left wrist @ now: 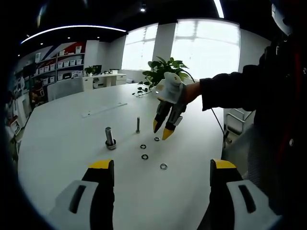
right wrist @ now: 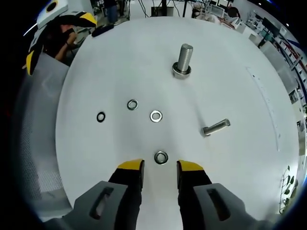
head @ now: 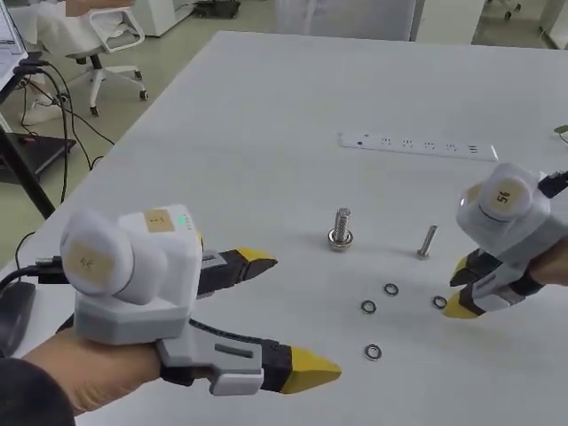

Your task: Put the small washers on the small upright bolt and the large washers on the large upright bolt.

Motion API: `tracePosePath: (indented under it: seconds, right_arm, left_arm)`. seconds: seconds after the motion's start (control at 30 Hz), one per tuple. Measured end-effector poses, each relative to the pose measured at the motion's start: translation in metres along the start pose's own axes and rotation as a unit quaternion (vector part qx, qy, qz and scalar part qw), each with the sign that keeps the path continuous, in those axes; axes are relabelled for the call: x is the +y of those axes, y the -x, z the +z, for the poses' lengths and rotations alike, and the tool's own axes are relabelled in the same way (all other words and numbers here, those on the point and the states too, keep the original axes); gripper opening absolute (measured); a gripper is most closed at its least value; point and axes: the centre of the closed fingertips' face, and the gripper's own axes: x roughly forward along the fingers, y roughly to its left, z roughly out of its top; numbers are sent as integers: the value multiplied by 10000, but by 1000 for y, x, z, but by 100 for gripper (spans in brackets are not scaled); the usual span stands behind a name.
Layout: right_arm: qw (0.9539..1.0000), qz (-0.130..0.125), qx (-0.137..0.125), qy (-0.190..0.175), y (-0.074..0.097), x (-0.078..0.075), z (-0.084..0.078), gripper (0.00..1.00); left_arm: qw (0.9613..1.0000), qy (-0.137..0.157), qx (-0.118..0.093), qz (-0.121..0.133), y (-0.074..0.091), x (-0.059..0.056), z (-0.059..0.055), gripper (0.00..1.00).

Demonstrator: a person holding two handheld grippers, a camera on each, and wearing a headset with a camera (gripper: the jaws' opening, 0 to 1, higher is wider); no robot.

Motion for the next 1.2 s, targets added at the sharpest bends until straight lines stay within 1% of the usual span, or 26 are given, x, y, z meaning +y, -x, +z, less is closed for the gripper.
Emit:
tracePosePath:
  seconds: [0.07,0.2,0.37,0.7,0.8,1.2]
  right_arm:
    - [10000,34,11,14,-2,1,0,27]
    - [9999,-5,83,88,-5,-1,-1,23]
    - [9998,-8,125,146,-7,-1,-1,21]
    - [9995,-21,189,257,-10,-1,-1,19]
    - [9995,-35,181,245,-10,-1,-1,18]
    - [9995,53,222,201,-11,-2,-1,16]
  left_arm:
    - [10000,2,12,-3,0,0,-1,82]
    - [10000,8,0,4,1,0,0,82]
    - [10000,14,6,15,2,1,-1,82]
    - [10000,17,-22,14,1,2,-1,82]
    - [10000,24,-29,16,1,2,-1,82]
    - [10000,39,-45,12,1,0,-1,81]
